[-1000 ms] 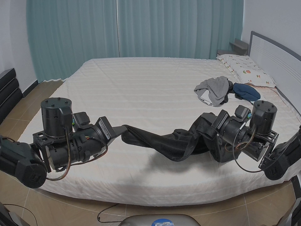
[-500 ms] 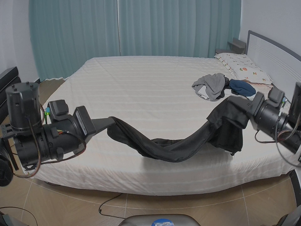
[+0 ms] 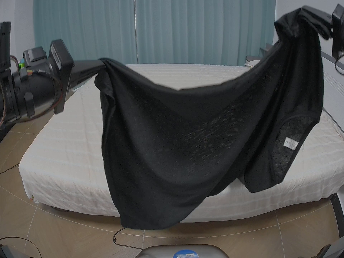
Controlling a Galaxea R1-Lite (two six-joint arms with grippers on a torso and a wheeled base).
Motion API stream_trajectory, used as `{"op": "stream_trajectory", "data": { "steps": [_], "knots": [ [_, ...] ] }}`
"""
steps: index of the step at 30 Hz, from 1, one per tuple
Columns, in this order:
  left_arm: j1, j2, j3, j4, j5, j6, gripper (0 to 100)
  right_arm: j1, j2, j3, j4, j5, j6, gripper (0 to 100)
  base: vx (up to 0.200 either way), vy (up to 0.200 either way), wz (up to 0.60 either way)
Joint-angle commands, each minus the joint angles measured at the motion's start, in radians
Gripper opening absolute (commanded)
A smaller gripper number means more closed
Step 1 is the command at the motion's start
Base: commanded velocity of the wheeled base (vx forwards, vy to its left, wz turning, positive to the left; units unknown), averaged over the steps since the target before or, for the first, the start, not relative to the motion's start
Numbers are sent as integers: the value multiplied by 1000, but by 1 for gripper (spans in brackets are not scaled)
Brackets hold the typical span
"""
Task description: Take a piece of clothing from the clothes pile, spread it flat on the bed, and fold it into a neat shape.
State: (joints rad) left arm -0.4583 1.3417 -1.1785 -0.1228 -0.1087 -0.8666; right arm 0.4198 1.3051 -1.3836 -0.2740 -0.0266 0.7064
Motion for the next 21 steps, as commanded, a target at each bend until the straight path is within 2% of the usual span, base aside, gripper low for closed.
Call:
{"op": "stream_trajectory", "data": {
  "steps": [1, 4, 7, 11, 21],
  "knots": [
    [113, 197, -231, 95, -16, -8, 0, -96, 243, -232, 108, -4, -8, 0, 0, 0, 0],
    [124, 246, -259, 97, -17, -9, 0, -107, 298, -255, 107, -4, -7, 0, 0, 0, 0],
    [133, 323, -288, 89, -17, -9, 0, -116, 388, -276, 65, -1, -8, 0, 200, 0, 0],
    [144, 427, -336, 86, -17, -12, 0, -115, 505, -279, -70, -3, -10, 0, 200, 0, 0],
    [185, 617, -435, 86, -16, -12, 0, -153, 660, -321, -96, -6, -24, 0, 200, 0, 0]
  ]
}}
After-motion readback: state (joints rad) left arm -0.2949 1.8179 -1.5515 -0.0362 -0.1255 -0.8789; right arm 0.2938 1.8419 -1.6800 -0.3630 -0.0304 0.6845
